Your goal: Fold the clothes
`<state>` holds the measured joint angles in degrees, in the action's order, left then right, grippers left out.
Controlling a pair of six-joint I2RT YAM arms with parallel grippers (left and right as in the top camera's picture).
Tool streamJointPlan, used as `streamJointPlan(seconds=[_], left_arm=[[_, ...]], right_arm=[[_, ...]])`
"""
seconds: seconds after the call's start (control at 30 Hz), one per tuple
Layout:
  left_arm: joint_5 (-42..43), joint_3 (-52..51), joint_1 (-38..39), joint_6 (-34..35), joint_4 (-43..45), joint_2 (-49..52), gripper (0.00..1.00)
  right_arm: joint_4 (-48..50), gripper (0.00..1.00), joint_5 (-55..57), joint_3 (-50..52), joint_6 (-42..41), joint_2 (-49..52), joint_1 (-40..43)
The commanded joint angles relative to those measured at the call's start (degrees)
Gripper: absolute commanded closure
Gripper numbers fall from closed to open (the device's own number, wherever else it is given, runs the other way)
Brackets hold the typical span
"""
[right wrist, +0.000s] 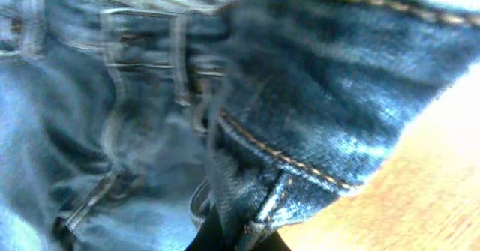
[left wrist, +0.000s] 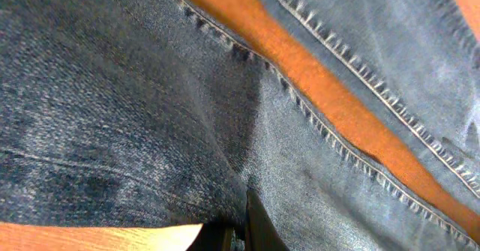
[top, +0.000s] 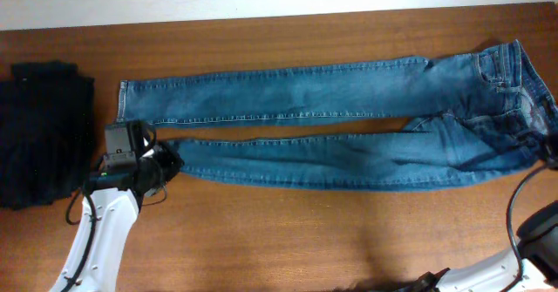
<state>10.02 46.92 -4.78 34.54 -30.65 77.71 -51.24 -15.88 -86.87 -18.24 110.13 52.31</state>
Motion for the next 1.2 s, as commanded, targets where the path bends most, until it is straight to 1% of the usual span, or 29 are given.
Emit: streamJointPlan(seconds=[0.0,0.17,0.3,0.5,0.73,0.83,1.0,1.17], left_arm=[[-2.60,1.70,-0.07,-2.56,-0.22,-0.96,0.99],[-5.66,2.36,-0.07,-2.58,0.20,-0.96,0.99],[-6.43,3.10,-0.35,-2.56,0.96,-0.92,0.99],[-5.60,3.96,-1.90,-2.47,5.44,-0.92,0.99],[-4.57,7.15,-3.43,-2.49,5.73,-0.81,0.99],[-2.21,7.45,-3.45,-2.51,5.97,-0.04,0.99],[-1.84,8.31,-3.45,-2.54,6.62,3.93,0.99],[-0.15,13.49,-3.45,-3.43,2.47,9.49,0.99]], right_arm=[[-1.20,0.96,2.25,-5.09,-0.04,0.07,-2.67],[-5.25,0.96,2.45,-11.91,-0.07,0.07,-4.83],[-6.19,0.96,2.38,-15.39,-0.09,0.07,-5.95],[-4.20,0.96,2.16,-15.80,-0.11,0.07,-8.17],[-0.85,0.96,2.21,-16.41,-0.96,0.07,-11.45],[0.70,0.96,2.93,-16.74,-1.16,0.07,-12.66],[2.93,0.96,3.06,-16.98,-2.95,0.07,-13.77],[4.94,0.96,3.58,-16.98,-3.32,0.07,-14.16]])
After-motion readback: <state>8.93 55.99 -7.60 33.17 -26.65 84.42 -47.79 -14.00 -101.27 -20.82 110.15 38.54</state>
